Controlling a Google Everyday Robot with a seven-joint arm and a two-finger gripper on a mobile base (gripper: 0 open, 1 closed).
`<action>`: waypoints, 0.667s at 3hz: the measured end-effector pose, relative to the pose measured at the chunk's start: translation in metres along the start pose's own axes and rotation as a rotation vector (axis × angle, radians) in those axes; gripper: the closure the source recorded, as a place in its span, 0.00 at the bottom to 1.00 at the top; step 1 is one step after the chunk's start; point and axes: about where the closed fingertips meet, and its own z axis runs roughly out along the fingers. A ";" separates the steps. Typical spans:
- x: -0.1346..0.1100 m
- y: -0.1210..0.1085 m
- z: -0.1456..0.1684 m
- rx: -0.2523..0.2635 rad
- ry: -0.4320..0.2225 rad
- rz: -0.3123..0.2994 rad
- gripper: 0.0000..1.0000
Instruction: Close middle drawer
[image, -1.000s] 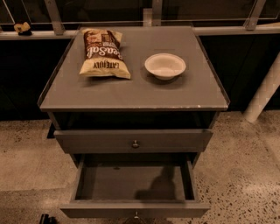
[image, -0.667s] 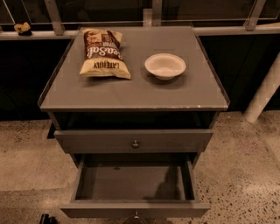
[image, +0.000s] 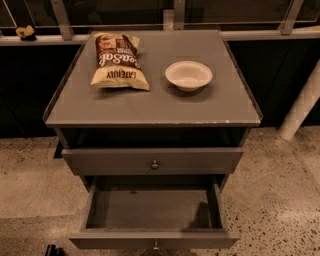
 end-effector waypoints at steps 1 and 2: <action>0.011 0.033 0.010 -0.091 -0.008 0.037 0.00; 0.019 0.066 0.023 -0.167 -0.025 0.102 0.00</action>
Offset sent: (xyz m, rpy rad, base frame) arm -0.0929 0.0094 -0.0679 0.1671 0.2523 -0.1067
